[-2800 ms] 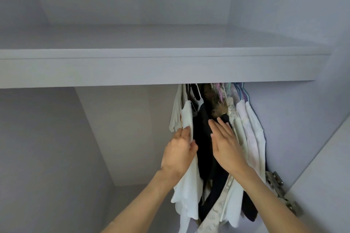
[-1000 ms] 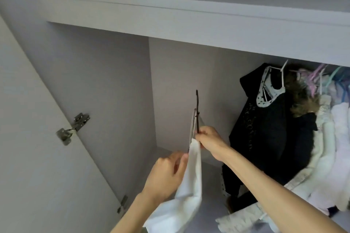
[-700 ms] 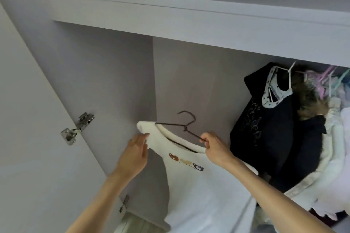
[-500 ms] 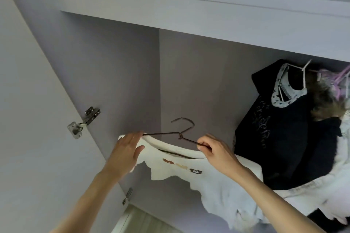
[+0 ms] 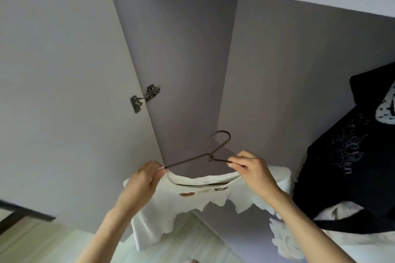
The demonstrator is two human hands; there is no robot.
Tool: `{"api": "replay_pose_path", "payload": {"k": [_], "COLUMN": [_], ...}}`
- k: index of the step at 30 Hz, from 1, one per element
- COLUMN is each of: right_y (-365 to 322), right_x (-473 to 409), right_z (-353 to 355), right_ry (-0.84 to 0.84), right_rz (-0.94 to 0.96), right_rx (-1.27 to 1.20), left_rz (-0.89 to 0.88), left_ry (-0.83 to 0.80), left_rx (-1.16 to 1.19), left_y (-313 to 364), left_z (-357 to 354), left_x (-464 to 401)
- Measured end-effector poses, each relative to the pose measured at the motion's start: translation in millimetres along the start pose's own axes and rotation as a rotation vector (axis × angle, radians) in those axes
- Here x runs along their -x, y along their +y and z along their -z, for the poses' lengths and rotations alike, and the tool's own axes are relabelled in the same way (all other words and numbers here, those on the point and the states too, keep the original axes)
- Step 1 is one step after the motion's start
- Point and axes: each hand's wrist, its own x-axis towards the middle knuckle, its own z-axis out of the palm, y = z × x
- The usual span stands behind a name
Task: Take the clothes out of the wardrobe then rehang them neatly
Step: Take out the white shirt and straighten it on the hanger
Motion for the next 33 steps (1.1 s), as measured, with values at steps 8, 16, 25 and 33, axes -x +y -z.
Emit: {"api": "replay_pose_path", "payload": {"k": [8, 16, 25, 33], "right_y": [-38, -112, -253, -375], "right_x": [12, 40, 147, 255], "right_z": [-62, -159, -289, -356], "right_ry": [-0.178, -0.37, -0.463, -0.562], "right_rz": [0.199, 0.447, 0.935, 1.205], "right_rx": [-0.074, 0.062, -0.07, -0.336], "left_rz": [0.244, 0.697, 1.182, 1.399], "left_ry": [0.375, 0.698, 1.062, 1.368], "left_rx": [-0.125, -0.153, -0.269, -0.605], "left_y": [-3, -9, 18, 69], "left_z": [34, 77, 129, 150], "left_x": [115, 268, 471, 593]}}
